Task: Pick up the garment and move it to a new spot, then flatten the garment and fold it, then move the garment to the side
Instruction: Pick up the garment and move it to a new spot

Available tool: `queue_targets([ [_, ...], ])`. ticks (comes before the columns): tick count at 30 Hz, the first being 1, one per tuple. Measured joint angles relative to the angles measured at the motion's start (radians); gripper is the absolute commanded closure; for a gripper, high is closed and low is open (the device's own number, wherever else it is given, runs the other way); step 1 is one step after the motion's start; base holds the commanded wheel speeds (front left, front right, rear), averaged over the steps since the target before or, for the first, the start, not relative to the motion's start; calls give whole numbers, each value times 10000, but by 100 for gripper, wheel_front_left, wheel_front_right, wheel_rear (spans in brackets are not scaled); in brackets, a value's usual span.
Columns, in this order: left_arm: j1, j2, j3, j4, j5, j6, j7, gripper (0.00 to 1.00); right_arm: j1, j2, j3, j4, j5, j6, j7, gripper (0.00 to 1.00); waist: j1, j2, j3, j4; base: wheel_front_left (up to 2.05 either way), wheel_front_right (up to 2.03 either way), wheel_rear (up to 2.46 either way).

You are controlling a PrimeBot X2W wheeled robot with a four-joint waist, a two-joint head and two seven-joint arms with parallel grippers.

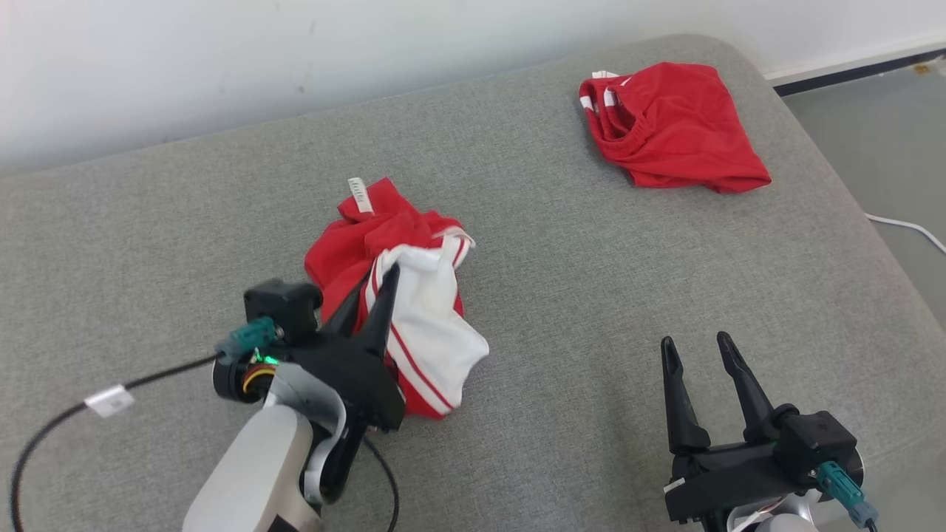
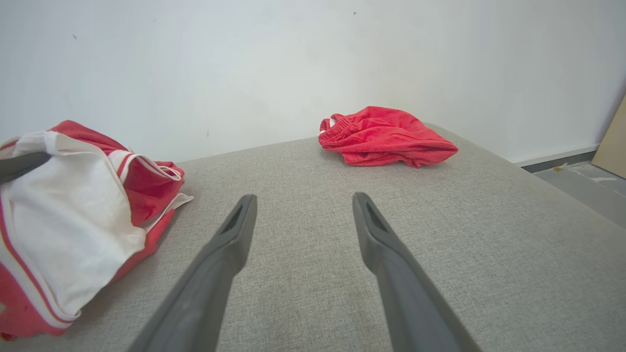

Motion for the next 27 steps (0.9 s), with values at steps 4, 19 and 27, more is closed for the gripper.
queue_targets([
  [4,-4,150,-311,794,468,-90,-464,0,-44,0,-25,23,-54,0,0,0,0,0,-25,74,0,0,0],
  [19,-210,1183,140,-631,1083,291,-1965,0,314,0,-353,-161,-326,0,0,0,-1,0,-789,740,0,0,0],
  [27,1024,2104,842,-2057,1360,1074,-2173,0,541,2,-433,-251,-412,-2,-2,0,-1,0,-1239,1388,0,0,0],
])
